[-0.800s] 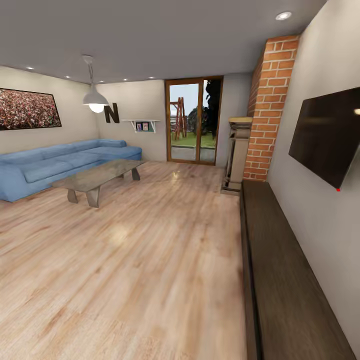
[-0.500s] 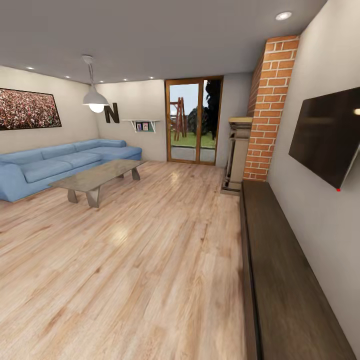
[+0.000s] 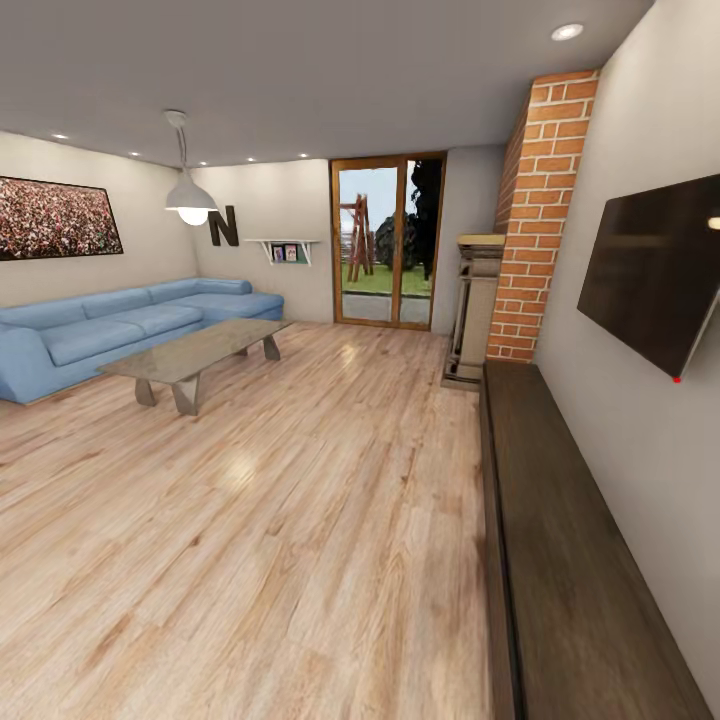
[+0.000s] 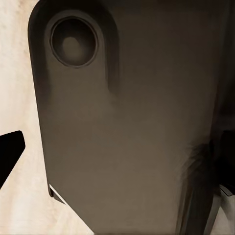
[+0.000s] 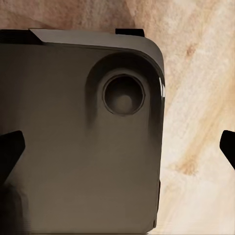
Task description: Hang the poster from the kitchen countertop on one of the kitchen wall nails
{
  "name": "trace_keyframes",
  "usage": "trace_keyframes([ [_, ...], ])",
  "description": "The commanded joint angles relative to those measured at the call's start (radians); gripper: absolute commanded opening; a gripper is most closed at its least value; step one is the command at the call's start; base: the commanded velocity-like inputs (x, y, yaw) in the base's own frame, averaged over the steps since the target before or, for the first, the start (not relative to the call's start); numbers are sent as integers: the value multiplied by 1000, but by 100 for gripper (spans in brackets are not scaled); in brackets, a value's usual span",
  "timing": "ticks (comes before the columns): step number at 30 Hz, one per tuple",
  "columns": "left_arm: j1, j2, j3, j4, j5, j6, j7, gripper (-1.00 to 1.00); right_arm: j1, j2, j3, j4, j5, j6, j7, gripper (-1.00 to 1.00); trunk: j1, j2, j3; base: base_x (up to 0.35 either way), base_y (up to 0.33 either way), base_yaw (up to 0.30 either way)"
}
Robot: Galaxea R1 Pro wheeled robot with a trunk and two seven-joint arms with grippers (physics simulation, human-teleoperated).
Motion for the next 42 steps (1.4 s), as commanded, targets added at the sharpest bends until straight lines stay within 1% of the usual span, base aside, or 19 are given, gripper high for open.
trace_keyframes([
  [1,4,-4,2,-7,-1,-7,1,100,-6,-5,0,-3,1,-2,0,100,0,0,-1,0,0,0],
  [7,17,-13,4,-41,-4,-27,3,100,-41,-38,-3,-37,1,-36,-1,100,0,0,-1,0,0,0],
  [12,19,-10,9,-69,-5,-32,3,100,-70,-44,-1,-66,1,-64,-1,100,0,0,-1,0,0,0],
  [13,19,-5,10,-541,-4,-32,3,100,-106,-44,-1,-401,1,-137,-1,100,0,0,-1,0,0,0],
  [17,20,5,13,-550,-4,-33,4,100,-107,-45,1,-416,1,-141,-2,100,0,0,-1,0,0,79],
  [23,20,17,14,-551,-3,-33,4,100,-107,-46,1,-419,0,-142,-3,100,0,0,-1,0,0,250],
  [41,20,19,14,-551,-3,-33,5,100,-107,-46,1,-418,2,-140,-2,100,0,0,-1,0,0,279],
  [42,20,19,14,-551,-3,-33,6,100,-107,-47,2,-399,4,-141,-1,100,0,0,-1,0,0,50],
])
